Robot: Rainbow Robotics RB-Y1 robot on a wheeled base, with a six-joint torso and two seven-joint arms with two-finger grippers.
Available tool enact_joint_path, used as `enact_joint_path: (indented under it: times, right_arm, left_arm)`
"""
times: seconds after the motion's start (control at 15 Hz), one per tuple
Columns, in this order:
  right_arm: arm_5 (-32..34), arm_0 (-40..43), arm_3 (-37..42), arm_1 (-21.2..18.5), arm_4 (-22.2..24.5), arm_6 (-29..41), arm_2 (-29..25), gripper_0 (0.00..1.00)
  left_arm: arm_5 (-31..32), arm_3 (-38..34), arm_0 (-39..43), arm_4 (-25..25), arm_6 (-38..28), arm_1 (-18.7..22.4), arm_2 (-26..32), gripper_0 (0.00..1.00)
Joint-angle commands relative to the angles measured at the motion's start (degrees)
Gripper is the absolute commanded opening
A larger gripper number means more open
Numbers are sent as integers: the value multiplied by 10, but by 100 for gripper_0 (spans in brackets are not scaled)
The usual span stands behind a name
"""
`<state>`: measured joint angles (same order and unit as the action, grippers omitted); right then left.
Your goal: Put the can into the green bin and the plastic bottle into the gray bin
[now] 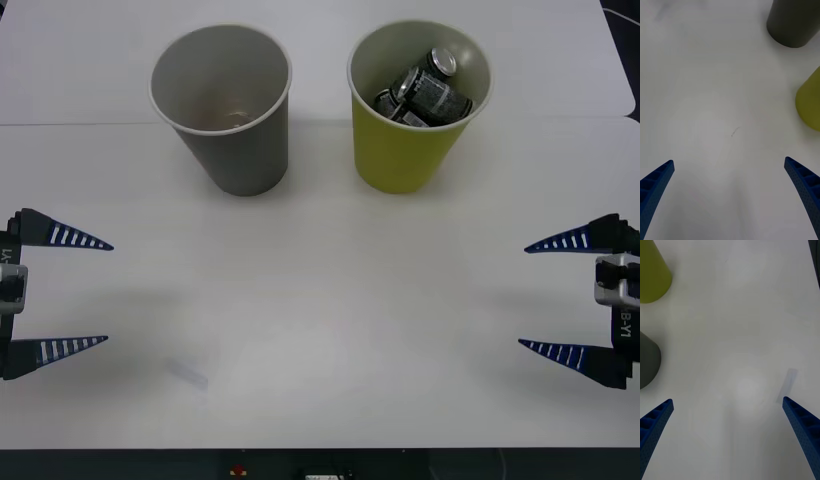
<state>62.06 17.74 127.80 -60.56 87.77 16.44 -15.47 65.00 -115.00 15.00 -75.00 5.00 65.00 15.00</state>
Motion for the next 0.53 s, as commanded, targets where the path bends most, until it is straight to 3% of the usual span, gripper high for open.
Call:
enact_joint_path:
  times: [0.07,0.53]
  right_arm:
    - [0,3,0,-12,-2,4,0,100]
    - [-3,5,0,-18,5,18,0,100]
  left_arm:
    - [0,0,0,0,0,0,0,100]
    - [0,0,0,0,0,0,0,100]
